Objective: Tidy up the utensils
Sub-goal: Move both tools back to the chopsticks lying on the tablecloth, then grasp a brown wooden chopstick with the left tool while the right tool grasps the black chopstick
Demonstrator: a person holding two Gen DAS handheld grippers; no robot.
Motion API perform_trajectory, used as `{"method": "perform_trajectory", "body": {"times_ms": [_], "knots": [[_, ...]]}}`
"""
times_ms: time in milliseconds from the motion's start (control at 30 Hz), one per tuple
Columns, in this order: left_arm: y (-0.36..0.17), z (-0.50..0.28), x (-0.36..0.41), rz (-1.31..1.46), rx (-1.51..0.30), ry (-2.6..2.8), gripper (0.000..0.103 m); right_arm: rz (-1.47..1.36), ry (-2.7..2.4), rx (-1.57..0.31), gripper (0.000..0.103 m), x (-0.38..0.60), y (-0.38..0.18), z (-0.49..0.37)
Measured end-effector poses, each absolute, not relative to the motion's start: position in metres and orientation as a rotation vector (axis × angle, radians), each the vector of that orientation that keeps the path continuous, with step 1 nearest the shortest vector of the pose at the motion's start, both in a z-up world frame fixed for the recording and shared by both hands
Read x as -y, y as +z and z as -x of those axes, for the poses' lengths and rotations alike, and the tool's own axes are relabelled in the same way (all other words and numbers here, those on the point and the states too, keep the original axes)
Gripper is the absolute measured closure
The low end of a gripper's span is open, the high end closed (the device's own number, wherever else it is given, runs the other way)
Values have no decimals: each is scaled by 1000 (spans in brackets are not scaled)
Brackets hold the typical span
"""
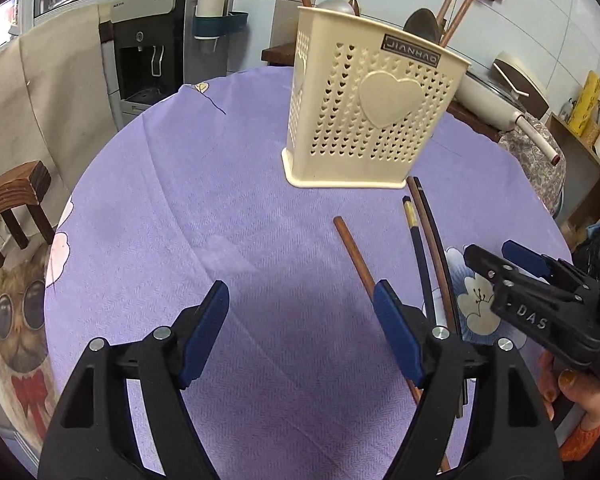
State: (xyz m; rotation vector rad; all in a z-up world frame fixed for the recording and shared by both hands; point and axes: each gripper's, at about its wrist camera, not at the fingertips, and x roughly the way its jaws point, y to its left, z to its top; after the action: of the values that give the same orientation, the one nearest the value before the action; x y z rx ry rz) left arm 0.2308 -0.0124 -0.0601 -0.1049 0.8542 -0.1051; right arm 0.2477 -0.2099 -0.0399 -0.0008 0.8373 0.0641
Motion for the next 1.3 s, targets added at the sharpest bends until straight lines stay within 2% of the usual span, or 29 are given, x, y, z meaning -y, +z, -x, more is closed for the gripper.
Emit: {"method": "perform_trajectory", "body": {"times_ms": [700, 1033, 1300], "knots": [[-70, -224, 13, 98, -885, -102, 29, 63, 27, -946, 44, 203, -57, -272], [-71, -230, 18, 88, -886, -104, 30, 33, 18, -942, 52, 209, -57, -289], [-72, -255, 41, 80, -923, -156, 53, -9, 0, -948, 63, 211, -56, -318]]}}
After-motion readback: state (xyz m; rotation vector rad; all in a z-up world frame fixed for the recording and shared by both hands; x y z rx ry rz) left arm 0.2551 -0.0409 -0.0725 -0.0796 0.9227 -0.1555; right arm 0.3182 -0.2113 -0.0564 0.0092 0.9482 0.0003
